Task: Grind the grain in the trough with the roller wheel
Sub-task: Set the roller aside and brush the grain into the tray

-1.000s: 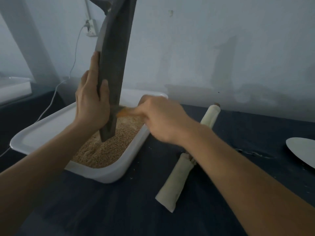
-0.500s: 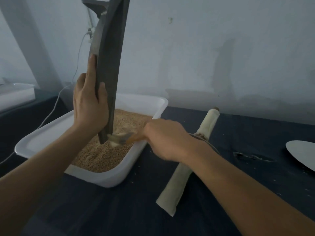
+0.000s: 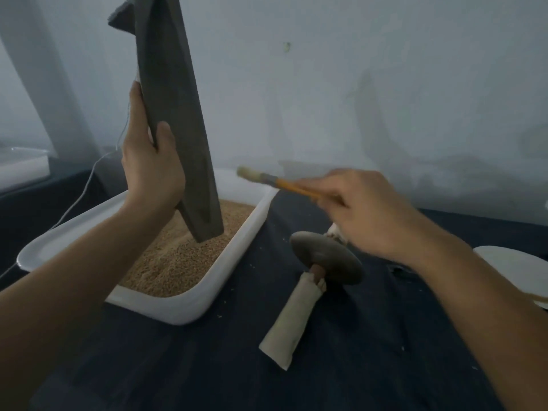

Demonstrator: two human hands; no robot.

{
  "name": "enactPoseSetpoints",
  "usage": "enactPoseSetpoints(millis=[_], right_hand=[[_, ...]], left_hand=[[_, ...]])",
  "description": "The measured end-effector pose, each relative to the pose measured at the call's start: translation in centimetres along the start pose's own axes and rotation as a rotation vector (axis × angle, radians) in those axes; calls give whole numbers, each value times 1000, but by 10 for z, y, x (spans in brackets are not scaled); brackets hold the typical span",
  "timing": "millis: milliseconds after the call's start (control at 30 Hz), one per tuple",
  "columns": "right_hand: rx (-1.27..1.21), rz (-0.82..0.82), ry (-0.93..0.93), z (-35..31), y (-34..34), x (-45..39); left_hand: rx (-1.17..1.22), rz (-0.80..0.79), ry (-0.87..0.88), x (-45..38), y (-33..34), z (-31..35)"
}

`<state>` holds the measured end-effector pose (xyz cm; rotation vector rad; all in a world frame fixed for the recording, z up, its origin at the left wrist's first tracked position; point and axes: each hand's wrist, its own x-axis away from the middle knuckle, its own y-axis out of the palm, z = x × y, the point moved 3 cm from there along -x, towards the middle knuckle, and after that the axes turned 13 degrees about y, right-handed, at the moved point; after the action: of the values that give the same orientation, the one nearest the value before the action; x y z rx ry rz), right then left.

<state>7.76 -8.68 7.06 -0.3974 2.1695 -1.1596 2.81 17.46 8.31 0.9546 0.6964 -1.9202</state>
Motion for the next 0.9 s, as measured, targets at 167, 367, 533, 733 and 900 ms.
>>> enactPoseSetpoints(millis=[167, 367, 533, 733, 900], right_hand=[[-149, 199, 158, 41, -40, 40], [-238, 345, 304, 69, -77, 105], [-240, 471, 516, 107, -92, 164], [-118, 474, 717, 134, -88, 211], [-59, 429, 826, 149, -63, 226]], left_hand=[[351, -75, -343, 2, 13, 47], [712, -323, -534, 67, 54, 102], [924, -534, -664, 148, 98, 145], [869, -766, -912, 225, 134, 167], [807, -878, -1028, 263, 151, 164]])
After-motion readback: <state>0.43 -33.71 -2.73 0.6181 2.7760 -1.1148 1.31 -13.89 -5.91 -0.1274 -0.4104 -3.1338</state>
